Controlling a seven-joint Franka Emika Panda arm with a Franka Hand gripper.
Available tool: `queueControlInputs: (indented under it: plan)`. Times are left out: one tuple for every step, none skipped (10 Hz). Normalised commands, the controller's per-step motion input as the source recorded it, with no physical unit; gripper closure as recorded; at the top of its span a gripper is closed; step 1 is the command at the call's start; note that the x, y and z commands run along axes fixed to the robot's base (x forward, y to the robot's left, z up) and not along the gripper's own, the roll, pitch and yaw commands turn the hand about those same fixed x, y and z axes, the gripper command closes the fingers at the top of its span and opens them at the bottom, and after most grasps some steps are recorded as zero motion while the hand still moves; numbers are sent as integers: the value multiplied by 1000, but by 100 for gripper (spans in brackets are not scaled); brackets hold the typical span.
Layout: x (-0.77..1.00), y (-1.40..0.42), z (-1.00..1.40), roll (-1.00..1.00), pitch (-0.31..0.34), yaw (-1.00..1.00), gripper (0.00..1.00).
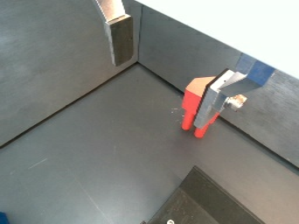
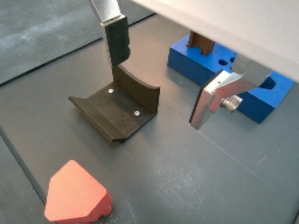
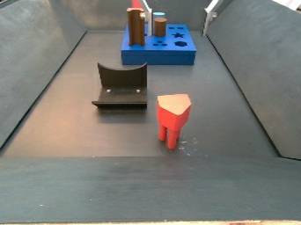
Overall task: Pick up the 3 prong object. Move up. Move to above the board. Insert the 3 prong object.
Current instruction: Pick up the 3 prong object.
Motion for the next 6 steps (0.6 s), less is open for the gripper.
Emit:
queueControlInputs:
  plan:
    - [114,309,-269,11,26,0,0]
    - [211,511,-371,57,53,0,0]
    - [254,574,-263,0,14,29,0]
    - [297,646,-317,0,19,63,0]
    - [151,660,-463,6,0,91,0]
    - [117,531,-534,0,-40,200,0]
